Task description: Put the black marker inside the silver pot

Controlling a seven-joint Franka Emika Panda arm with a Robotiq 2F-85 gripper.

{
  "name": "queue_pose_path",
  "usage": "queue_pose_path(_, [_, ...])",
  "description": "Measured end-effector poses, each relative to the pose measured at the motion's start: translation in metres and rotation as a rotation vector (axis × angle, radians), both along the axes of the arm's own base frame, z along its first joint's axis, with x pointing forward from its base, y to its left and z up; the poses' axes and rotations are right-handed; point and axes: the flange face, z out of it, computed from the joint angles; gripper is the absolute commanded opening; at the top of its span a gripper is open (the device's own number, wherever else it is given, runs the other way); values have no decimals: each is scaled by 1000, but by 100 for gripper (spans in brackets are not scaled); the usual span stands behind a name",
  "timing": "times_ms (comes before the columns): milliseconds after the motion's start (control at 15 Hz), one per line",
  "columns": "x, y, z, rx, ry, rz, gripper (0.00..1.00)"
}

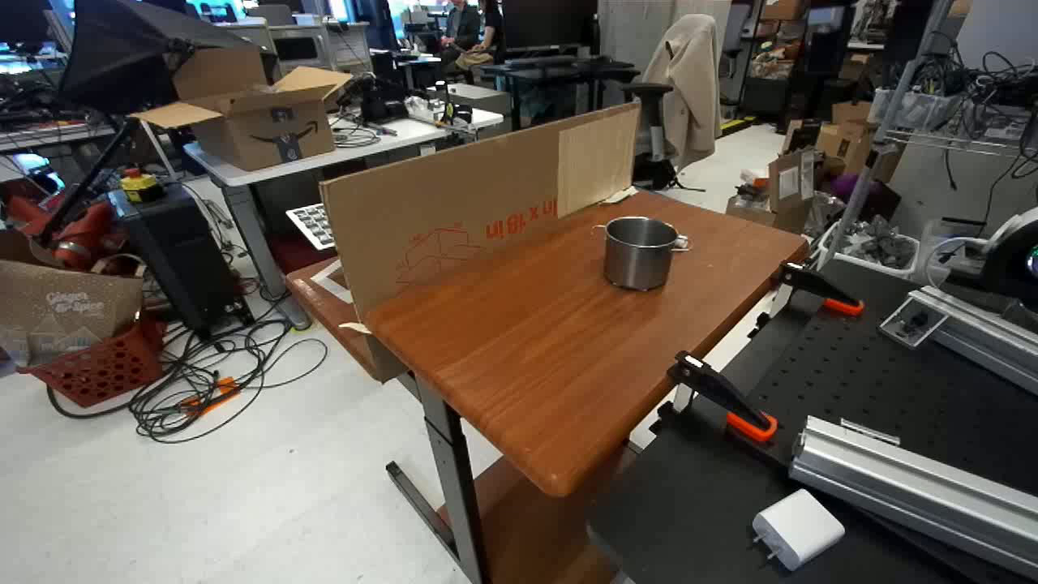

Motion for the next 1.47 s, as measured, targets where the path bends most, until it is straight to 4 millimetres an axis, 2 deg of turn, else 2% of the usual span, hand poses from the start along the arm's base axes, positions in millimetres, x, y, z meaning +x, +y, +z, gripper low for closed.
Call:
queue_pose_path(400, [5,-5,0,4,2,-14,100])
queue_pose_path(667, [25,-17,11,22,-7,-48,100])
queue_pose_path(867, [54,-29,20,37,-23,-80,100])
queue_pose_path(1067, [92,-43,21,42,-53,-105,100])
queue_pose_path(1200, [117,-50,12,37,-61,-113,100])
queue_pose_path(1467, [157,-69,-21,-12,-61,-101,100])
